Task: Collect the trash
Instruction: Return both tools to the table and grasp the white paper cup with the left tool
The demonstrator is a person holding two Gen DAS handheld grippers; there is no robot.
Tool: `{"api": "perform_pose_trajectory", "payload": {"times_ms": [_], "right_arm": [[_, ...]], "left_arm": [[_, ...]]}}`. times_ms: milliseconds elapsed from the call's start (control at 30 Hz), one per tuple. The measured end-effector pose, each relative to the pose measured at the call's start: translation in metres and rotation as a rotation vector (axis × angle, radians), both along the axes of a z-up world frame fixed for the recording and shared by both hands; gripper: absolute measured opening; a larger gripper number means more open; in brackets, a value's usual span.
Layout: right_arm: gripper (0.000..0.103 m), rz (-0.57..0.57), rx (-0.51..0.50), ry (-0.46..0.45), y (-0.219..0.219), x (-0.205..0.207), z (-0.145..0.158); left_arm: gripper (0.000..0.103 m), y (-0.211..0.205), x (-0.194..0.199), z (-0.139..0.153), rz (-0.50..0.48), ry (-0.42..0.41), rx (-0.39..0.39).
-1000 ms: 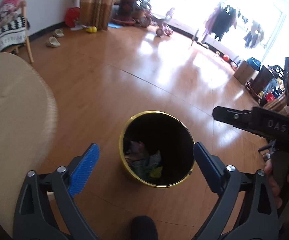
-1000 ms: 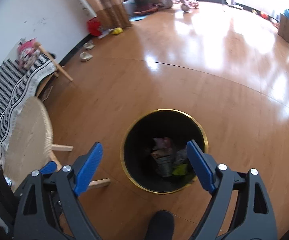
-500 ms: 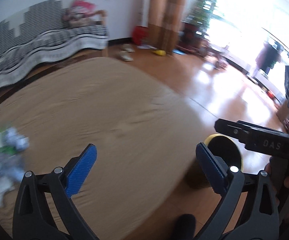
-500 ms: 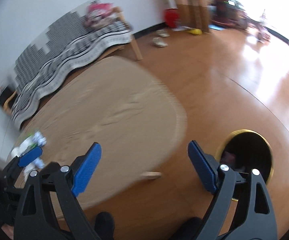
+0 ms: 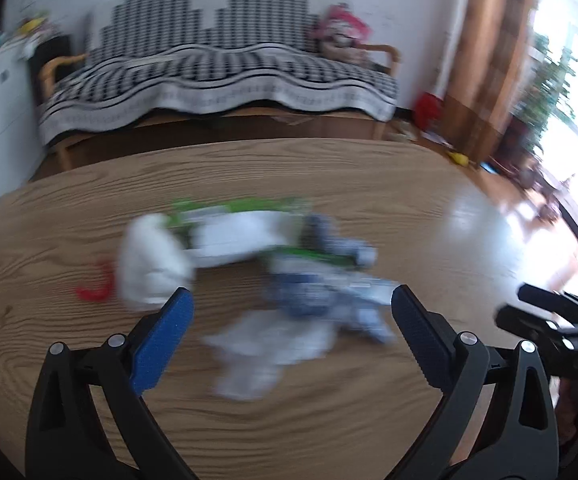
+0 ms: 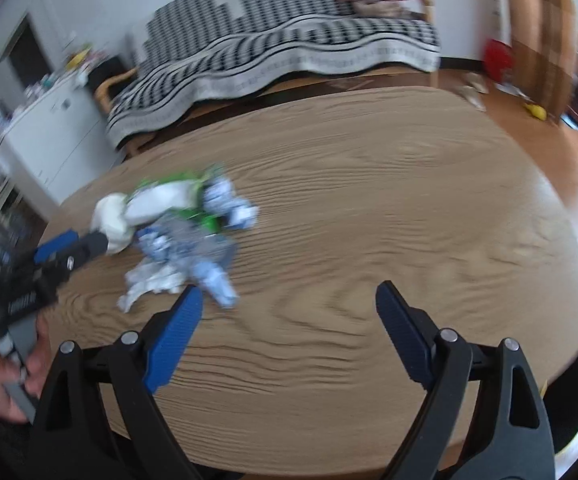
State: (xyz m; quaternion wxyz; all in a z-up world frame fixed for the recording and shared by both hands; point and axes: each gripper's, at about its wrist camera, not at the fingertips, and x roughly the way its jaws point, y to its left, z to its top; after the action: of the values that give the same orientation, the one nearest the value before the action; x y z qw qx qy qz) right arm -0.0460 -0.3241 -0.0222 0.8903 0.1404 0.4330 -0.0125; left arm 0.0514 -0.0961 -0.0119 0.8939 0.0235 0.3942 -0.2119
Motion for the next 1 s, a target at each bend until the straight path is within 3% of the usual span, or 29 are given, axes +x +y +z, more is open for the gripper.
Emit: {"api": "perform_pose_trajectory", "payload": {"times_ms": [200,433,667,700,767,800,1000], "right_arm": [[0.077,0.110,-0.019,0.034,0.042,0.024,-0.020],[0.072,0.158,-0.036,0.076,0.061,0.044,-0.039],[0.063,0.186,-0.040,0.096,0.062,0.048,-0.046],[0.063,0.189,-0.042,0.101,0.063,0.049,-0.048],[0.061,0.192,-0.046,0.109,0.063,0.050,-0.051],[0.061,0.195,-0.047,0.113,0.064,0.050,-0.053],[0.057,0.222,-0.059,0.117,0.071,0.057,-0.058]], "left_arm": [[0.096,0.040,0.040,-0.018,0.072,-0.006,0.063],[0.096,0.038,0.063,-0.041,0.088,-0.031,0.181],[0.095,0.035,0.081,-0.058,0.075,-0.016,0.222],[0.091,0.035,0.082,-0.060,0.076,-0.011,0.223],[0.063,0.036,0.084,-0.061,0.065,0.026,0.212],[0.054,0.036,0.084,-0.060,0.060,0.040,0.207],[0.051,0.040,0.071,-0.046,0.079,0.041,0.197]]}}
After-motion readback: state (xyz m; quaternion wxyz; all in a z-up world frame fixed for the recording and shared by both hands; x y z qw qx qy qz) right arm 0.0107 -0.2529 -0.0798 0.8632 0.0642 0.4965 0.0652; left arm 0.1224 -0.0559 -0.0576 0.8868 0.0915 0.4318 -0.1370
